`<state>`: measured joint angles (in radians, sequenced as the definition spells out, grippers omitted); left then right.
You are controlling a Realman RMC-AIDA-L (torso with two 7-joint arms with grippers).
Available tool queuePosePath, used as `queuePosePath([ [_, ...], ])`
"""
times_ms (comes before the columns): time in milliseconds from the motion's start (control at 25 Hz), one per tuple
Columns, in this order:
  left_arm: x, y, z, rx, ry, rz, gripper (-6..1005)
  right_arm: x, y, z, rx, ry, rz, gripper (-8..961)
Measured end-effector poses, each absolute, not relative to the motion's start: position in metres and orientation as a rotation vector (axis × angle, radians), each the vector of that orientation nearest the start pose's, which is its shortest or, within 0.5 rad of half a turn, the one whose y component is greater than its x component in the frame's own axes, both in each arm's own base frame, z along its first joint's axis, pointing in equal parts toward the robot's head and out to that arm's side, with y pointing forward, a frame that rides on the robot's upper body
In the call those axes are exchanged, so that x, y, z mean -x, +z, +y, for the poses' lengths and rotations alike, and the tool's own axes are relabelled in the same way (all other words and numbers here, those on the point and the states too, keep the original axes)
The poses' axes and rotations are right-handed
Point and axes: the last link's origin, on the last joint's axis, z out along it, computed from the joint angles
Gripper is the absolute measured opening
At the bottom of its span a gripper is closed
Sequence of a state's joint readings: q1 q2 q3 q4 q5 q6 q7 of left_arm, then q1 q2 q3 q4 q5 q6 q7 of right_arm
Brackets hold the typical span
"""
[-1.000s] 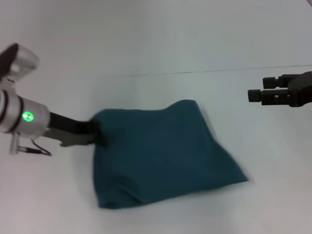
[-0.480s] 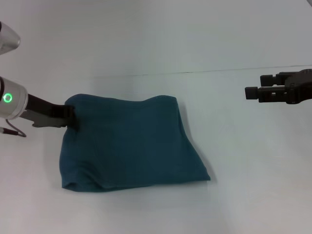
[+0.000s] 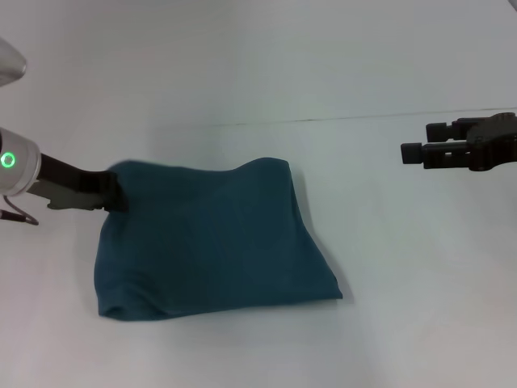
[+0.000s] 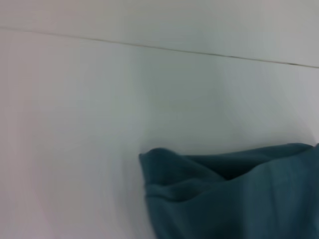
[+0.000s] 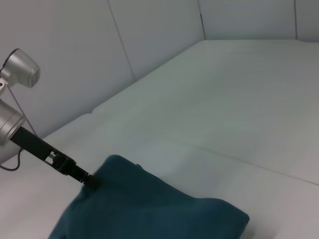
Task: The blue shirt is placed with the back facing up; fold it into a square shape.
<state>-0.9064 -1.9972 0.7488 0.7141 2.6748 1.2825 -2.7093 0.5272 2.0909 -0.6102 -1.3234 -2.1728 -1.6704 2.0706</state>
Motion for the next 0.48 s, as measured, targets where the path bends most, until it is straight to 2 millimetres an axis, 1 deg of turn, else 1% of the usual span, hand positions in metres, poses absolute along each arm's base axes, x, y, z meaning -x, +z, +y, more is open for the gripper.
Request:
queuePosePath([
  [120,0.228,0.035,0.438,2.094,0.009,-1.632,79,-0.219,0.110,0.354,2.492,0.463,0.882,783],
  [200,0.233,0.040,0.439,2.069,0.006,-1.606,83,-0.219,0.109,0.355,2.489,0.456,0.875,784],
  [320,0.241,0.056,0.439,2.045,-0.015,-1.538,198,-0.221,0.109,0.355,2.480,0.453,0.874,785],
  [360,0.243,0.066,0.439,2.048,-0.056,-1.502,236,-0.222,0.110,0.355,2.480,0.452,0.871,785],
  [400,0.243,0.070,0.437,2.062,-0.088,-1.486,275,-0.222,0.109,0.355,2.480,0.451,0.866,787],
  [480,0.243,0.080,0.426,2.135,-0.211,-1.409,356,-0.224,0.108,0.353,2.488,0.452,0.851,792],
])
